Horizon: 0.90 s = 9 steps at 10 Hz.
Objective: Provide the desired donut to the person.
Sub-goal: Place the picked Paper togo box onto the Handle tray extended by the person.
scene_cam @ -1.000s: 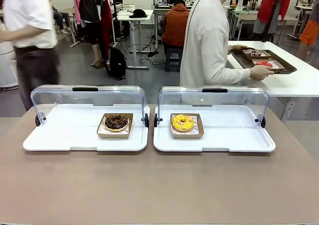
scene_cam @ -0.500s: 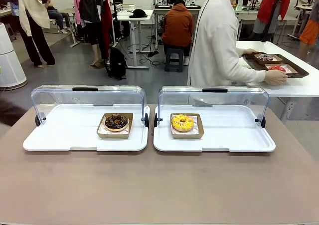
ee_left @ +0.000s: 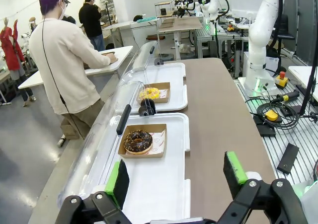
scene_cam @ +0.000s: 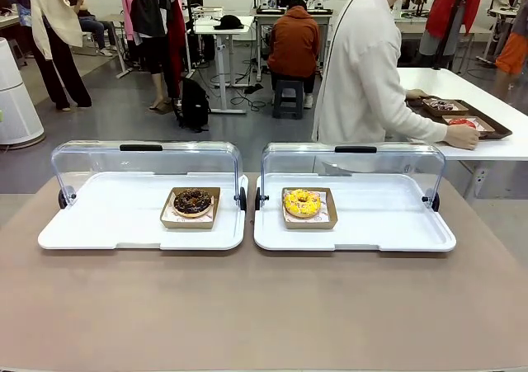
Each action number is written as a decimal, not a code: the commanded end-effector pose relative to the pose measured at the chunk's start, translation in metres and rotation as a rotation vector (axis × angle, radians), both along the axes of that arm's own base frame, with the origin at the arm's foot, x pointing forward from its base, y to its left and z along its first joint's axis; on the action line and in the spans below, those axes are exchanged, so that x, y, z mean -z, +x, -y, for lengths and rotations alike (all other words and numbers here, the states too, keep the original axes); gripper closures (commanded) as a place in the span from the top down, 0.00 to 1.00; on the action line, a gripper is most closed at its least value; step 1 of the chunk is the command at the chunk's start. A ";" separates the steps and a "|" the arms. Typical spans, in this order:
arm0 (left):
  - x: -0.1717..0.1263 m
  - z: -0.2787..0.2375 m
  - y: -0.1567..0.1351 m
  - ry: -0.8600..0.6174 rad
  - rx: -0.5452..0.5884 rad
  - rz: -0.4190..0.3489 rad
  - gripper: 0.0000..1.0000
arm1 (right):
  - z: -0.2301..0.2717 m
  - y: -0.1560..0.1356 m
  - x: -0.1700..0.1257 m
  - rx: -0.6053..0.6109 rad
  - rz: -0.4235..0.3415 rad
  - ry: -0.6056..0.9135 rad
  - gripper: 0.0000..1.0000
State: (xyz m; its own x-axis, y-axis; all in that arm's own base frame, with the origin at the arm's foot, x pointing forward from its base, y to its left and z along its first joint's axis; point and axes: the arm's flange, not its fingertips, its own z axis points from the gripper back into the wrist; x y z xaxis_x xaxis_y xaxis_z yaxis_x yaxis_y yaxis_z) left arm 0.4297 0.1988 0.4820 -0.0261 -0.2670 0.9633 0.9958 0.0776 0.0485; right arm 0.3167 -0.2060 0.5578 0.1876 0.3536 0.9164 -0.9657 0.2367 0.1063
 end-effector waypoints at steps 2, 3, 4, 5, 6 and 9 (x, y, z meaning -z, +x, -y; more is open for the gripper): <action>0.000 0.001 -0.002 -0.001 -0.007 0.006 1.00 | -0.003 -0.003 0.002 -0.005 0.015 0.023 1.00; 0.000 0.001 -0.002 -0.001 -0.007 0.006 1.00 | -0.003 -0.003 0.002 -0.005 0.015 0.023 1.00; 0.000 0.001 -0.002 -0.001 -0.007 0.006 1.00 | -0.003 -0.003 0.002 -0.005 0.015 0.023 1.00; 0.000 0.001 -0.002 -0.001 -0.007 0.006 1.00 | -0.003 -0.003 0.002 -0.005 0.015 0.023 1.00; 0.000 0.001 -0.002 -0.001 -0.007 0.006 1.00 | -0.003 -0.003 0.002 -0.005 0.015 0.023 1.00; 0.000 0.001 -0.002 -0.001 -0.007 0.006 1.00 | -0.003 -0.003 0.002 -0.005 0.015 0.023 1.00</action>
State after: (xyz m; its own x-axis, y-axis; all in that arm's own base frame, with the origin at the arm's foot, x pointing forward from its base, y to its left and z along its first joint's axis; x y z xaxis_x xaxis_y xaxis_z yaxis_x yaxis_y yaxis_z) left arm 0.4297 0.1988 0.4820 -0.0261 -0.2670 0.9633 0.9958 0.0776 0.0485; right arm 0.3166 -0.2059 0.5578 0.1875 0.3533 0.9165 -0.9659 0.2357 0.1067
